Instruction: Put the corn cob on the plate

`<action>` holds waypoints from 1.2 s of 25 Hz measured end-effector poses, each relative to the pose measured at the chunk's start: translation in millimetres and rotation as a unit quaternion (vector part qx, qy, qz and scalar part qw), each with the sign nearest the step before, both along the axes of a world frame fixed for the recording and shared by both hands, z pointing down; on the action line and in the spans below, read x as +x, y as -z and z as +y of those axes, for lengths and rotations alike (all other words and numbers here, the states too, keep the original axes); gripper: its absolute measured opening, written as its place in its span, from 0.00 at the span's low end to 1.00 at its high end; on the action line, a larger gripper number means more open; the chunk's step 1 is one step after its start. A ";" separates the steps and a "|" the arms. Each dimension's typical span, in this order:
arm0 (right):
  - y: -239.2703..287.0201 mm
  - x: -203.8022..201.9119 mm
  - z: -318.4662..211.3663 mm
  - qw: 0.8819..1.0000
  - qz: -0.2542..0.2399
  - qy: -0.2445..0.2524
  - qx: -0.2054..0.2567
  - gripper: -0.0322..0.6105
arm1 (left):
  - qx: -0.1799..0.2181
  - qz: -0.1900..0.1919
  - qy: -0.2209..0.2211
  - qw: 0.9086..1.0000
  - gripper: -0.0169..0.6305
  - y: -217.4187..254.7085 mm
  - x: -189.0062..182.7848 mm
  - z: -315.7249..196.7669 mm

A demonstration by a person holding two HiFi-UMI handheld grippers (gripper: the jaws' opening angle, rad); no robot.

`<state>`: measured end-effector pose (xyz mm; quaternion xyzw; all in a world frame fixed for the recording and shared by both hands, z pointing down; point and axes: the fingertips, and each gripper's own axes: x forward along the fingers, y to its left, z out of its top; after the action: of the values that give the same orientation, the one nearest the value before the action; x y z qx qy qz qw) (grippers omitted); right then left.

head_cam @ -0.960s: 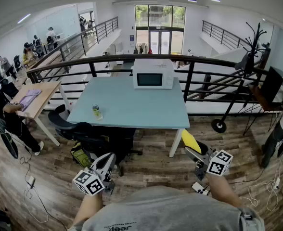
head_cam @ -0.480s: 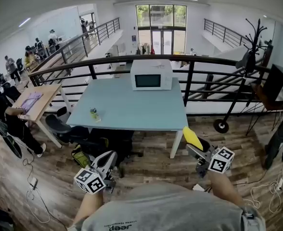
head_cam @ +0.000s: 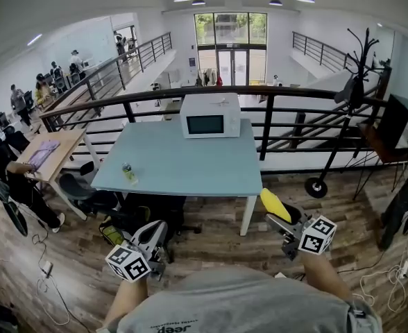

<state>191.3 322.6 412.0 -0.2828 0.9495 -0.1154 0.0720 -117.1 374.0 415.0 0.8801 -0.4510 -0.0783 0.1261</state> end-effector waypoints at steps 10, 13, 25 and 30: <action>-7.4 65.0 -6.5 1.000 0.003 0.001 -0.008 0.44 | -0.021 0.018 -0.007 1.000 0.04 -15.9 69.1 -14.8; -12.1 73.8 -14.0 1.000 0.008 0.000 -0.011 0.44 | -0.032 0.022 -0.016 0.999 0.04 -26.9 83.3 -22.0; -22.0 15.7 -104.4 1.000 0.020 -0.016 -0.008 0.44 | -0.030 0.027 -0.062 0.997 0.04 -47.0 39.6 -126.0; -12.7 -28.6 -164.8 0.999 0.021 -0.037 -0.005 0.44 | -0.027 0.029 -0.105 0.994 0.04 -41.2 5.6 -208.1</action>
<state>162.7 157.7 424.7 -0.3202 0.9392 -0.1113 0.0554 -111.5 166.0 456.2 0.9161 -0.3546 -0.0776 0.1701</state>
